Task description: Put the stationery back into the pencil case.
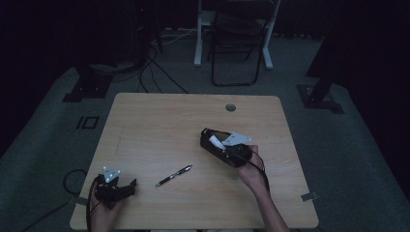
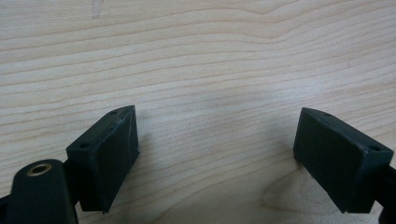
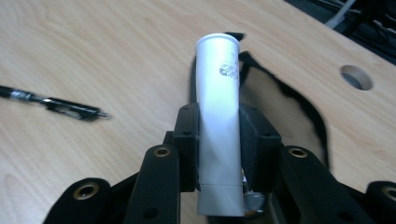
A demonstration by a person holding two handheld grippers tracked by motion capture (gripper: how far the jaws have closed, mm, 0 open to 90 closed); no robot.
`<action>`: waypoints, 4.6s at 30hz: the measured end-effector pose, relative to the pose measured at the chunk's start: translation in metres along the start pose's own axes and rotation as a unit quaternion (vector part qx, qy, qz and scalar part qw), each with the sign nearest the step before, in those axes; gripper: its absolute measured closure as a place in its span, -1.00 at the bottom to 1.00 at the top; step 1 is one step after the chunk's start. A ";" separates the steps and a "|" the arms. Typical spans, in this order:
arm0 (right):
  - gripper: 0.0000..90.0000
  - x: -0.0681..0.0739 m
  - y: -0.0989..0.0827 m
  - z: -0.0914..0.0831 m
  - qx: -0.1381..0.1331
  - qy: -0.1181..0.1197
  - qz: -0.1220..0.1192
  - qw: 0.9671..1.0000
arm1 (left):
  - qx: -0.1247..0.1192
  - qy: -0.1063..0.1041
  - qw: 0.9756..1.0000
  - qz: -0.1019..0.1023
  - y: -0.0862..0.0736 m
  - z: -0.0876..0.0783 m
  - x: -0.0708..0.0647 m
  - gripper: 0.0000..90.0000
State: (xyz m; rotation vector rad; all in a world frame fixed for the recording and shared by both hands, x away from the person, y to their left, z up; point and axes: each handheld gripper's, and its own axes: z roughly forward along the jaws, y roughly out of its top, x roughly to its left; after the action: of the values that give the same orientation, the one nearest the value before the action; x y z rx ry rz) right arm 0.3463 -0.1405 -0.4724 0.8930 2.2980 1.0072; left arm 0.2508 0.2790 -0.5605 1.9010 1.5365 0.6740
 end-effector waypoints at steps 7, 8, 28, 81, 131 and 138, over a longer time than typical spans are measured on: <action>0.57 -0.019 0.000 0.004 0.008 -0.011 0.015 1.000 | 0.000 0.000 1.000 -0.001 0.000 0.000 0.000 -0.68; 0.57 -0.021 -0.001 0.005 0.012 -0.011 0.017 1.000 | 0.000 0.000 1.000 -0.001 0.000 0.000 0.000 -0.68; 0.57 -0.033 -0.016 0.036 0.071 -0.017 0.023 0.997 | 0.000 0.000 1.000 -0.001 0.000 0.000 0.000 -0.68; 0.44 -0.020 0.004 0.008 0.022 -0.013 0.023 0.999 | 0.000 0.000 1.000 -0.001 0.000 0.000 0.000 -0.68; 0.40 0.117 0.017 0.089 0.025 0.164 -0.114 0.979 | 0.000 0.000 1.000 -0.001 0.000 0.000 0.000 -0.68; 0.44 0.128 0.013 0.098 0.044 0.173 -0.140 0.974 | 0.000 0.000 1.000 -0.001 0.000 0.000 0.000 -0.68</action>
State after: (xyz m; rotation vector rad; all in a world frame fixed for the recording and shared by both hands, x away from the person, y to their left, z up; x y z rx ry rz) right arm 0.3273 0.0038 -0.5430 0.4285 2.6819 1.0053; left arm 0.2508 0.2789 -0.5606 1.8996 1.5375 0.6733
